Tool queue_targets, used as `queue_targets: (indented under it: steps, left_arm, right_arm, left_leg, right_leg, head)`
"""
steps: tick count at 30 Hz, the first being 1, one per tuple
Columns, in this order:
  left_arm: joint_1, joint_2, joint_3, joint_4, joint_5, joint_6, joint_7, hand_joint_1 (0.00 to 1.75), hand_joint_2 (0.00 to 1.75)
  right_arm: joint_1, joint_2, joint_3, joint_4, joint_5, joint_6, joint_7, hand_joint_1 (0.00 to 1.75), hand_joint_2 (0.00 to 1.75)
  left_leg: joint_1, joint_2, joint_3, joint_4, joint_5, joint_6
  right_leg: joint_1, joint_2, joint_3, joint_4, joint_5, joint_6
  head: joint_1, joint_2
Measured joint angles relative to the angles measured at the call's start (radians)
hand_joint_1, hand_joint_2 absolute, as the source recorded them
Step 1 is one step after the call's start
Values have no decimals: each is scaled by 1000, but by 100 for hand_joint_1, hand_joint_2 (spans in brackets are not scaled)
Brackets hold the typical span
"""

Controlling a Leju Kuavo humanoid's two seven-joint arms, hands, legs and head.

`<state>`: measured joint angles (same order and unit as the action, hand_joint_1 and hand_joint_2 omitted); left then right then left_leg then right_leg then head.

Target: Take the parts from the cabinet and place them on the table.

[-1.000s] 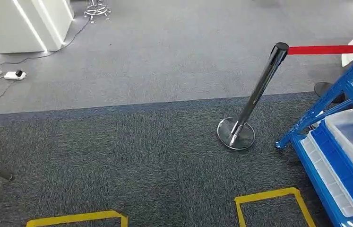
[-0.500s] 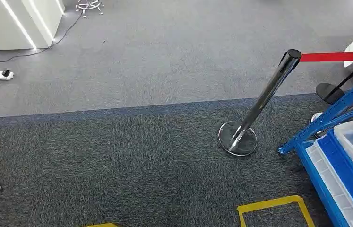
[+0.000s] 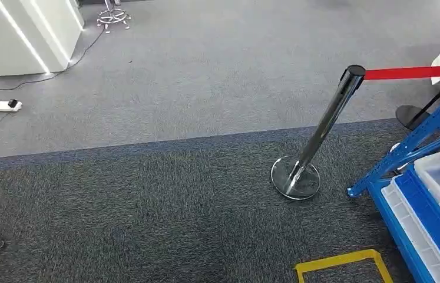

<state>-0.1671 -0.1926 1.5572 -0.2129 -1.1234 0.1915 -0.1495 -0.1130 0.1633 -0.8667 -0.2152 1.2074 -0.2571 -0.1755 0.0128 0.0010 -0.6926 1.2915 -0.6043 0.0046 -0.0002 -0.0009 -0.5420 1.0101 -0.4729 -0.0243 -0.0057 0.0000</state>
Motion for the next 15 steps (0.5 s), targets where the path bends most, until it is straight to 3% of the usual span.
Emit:
queue_targets:
  steps: [1, 2, 3, 5, 6, 10, 11, 12, 13, 15]
  left_arm:
    - [1, -1, 0, 0, 0, 2, 2, 0, 0]
    - [3, -1, 0, 0, 0, 2, 3, 0, 0]
    - [3, -1, 0, 0, 0, 4, 3, 0, 0]
    - [2, -1, 0, 0, 0, 8, 3, 0, 0]
    - [2, 0, 0, 0, 0, 8, 3, 0, 0]
    - [0, 0, 0, 0, 0, 10, 3, 0, 0]
    - [0, 0, 0, 0, -1, 11, 3, 0, 0]
    - [-1, 0, 0, 0, -2, 11, 3, 0, 0]
    - [-1, 0, 0, 0, -2, 12, 3, 0, 0]
    - [-1, 0, 0, 0, -5, 14, 4, 0, 0]
  right_arm:
    - [0, 0, 0, 0, 0, 0, 0, 0, 0]
    - [0, 0, -1, 0, 0, 0, 0, 0, 0]
    - [0, 0, -1, 0, 0, 0, 0, 0, 0]
    - [-1, 0, -1, 0, 0, 0, 0, 0, 0]
    - [-1, 0, -1, 0, 1, 0, 0, 0, 0]
    - [-3, 1, -1, 0, 1, 0, -2, 0, 0]
    - [-3, 0, -1, 0, 1, 0, -5, 0, 0]
    - [-2, 0, -1, 0, 2, -1, -9, 0, 0]
    - [-2, 0, -1, 0, 2, 0, -13, 0, 0]
    - [-2, 0, -1, 0, 3, 2, -18, 0, 0]
  left_leg:
    - [0, 0, -25, 52, -10, -1]
    - [0, 0, -25, 50, 5, -1]
    - [0, 0, -1, 1, 41, 0]
    - [0, 0, 96, -188, 131, 8]
    - [-2, -1, 120, -243, 124, 13]
    - [-10, -3, 117, -249, 133, 30]
    - [-2, 0, 119, -261, 142, 41]
    - [-1, 1, 119, -264, 146, 46]
    - [0, 1, 116, -265, 148, 50]
    - [-2, 4, 110, -264, 149, 51]
  right_leg:
    - [2, 0, -2, 2, 0, 0]
    - [3, 1, -2, 4, -1, -1]
    - [3, 2, -3, 7, -2, -2]
    - [3, 4, -3, 15, -6, 2]
    - [5, 4, -7, 20, -9, 6]
    - [7, 6, -13, 21, -10, 28]
    - [8, 7, -14, 26, -14, 33]
    - [4, 5, -21, 47, -34, 39]
    - [2, 4, -44, 97, -73, 45]
    - [-6, 4, -114, 249, -152, 55]
  head:
    - [0, 0]
    - [0, 0]
    - [0, 0]
    - [0, 0]
    - [0, 0]
    - [0, 0]
    - [0, 0]
    - [3, 0]
    - [2, 0]
    - [2, 0]
